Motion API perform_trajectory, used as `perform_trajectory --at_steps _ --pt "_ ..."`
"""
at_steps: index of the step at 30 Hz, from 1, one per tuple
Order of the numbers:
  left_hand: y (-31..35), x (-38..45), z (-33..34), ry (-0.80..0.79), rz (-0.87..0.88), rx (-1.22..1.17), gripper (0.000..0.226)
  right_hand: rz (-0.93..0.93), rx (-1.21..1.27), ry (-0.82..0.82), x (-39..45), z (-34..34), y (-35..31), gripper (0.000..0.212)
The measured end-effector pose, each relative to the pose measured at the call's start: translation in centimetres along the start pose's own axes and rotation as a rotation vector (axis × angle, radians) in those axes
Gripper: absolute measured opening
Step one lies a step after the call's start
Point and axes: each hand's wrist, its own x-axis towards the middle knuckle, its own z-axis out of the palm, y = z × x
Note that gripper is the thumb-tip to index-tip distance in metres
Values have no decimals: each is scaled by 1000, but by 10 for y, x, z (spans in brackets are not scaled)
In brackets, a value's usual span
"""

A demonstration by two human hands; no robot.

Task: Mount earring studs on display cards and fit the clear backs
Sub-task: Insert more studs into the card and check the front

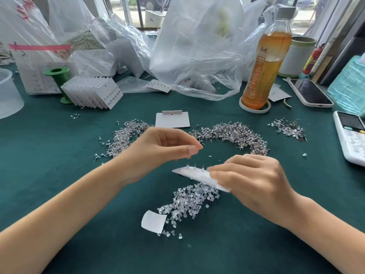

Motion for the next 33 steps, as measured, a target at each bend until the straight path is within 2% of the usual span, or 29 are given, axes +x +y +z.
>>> perform_trajectory --at_steps 5,11,28,33 --pt "2 -5 5 -102 24 89 12 -156 -220 -67 3 1 -2 14" --pt "2 -8 8 -209 43 235 10 -168 -238 -91 3 1 -3 14" --pt "-1 -7 9 -253 16 309 8 -125 -246 -97 1 4 -6 14" --pt "0 -9 7 -235 25 181 13 -154 -208 -59 5 1 -6 15"
